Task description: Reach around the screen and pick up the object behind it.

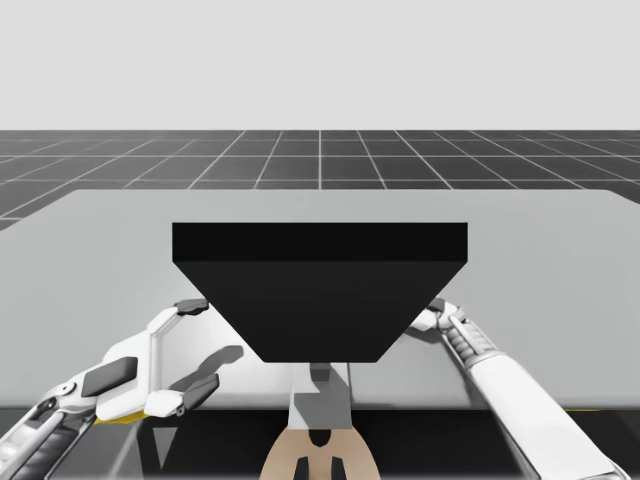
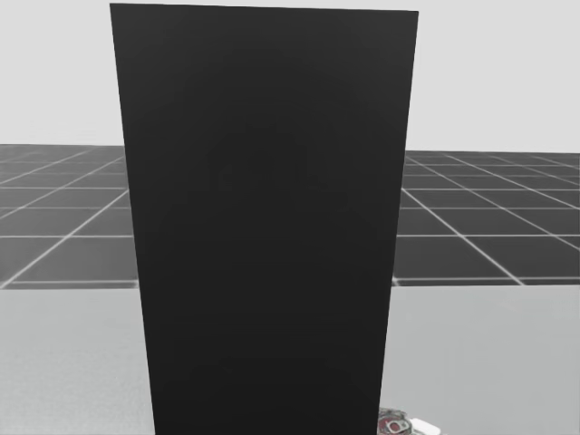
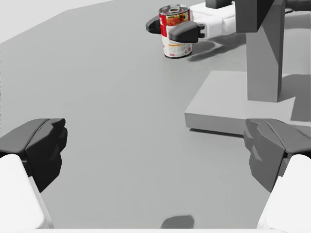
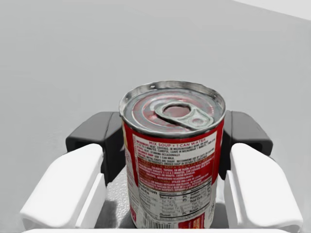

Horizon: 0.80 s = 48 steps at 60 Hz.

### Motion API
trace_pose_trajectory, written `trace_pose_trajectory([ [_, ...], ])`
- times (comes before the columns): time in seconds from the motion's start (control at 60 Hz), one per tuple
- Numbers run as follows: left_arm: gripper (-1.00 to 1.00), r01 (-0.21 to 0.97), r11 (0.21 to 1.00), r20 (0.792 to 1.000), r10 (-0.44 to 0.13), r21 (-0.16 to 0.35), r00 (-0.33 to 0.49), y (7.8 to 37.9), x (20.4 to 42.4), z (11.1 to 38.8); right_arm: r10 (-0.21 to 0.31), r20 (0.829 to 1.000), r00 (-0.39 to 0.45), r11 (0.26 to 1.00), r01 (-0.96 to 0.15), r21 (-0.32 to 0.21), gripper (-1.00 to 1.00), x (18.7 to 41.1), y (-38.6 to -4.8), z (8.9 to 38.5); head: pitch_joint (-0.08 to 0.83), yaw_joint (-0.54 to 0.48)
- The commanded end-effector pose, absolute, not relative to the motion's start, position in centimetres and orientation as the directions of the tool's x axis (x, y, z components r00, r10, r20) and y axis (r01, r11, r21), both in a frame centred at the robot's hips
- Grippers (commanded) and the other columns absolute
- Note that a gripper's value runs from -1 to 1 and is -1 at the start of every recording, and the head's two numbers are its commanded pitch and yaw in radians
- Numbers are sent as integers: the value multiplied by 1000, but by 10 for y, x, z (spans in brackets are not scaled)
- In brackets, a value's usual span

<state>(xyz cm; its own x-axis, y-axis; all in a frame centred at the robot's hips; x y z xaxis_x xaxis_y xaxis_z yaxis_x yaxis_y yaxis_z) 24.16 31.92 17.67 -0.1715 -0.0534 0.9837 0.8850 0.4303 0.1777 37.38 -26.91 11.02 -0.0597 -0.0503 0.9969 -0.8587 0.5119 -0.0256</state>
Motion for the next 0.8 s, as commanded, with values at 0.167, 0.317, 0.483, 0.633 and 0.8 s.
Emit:
trace_pose_trajectory([
  [0.167, -1000, 875, 443, 981, -67, 193, -182, 323, 241, 179, -49, 996, -78, 555, -831, -38, 1000, 360, -298, 120, 136, -50],
  [0.317, -1000, 869, 453, 980, -67, 198, -188, 326, 241, 181, -44, 991, -128, 597, -799, -77, 1000, 348, -327, 139, 134, -50],
  [0.483, -1000, 864, 460, 979, -73, 205, -193, 328, 240, 182, -19, 987, -162, 651, -751, -111, 1000, 332, -365, 154, 130, -49],
  [0.633, -1000, 861, 464, 978, -73, 208, -197, 329, 240, 185, -16, 982, -188, 691, -712, -125, 1000, 324, -392, 165, 131, -52],
  [0.8, -1000, 858, 468, 977, -74, 212, -200, 329, 241, 186, -26, 965, -260, 738, -657, -157, 1000, 320, -413, 196, 129, -52],
])
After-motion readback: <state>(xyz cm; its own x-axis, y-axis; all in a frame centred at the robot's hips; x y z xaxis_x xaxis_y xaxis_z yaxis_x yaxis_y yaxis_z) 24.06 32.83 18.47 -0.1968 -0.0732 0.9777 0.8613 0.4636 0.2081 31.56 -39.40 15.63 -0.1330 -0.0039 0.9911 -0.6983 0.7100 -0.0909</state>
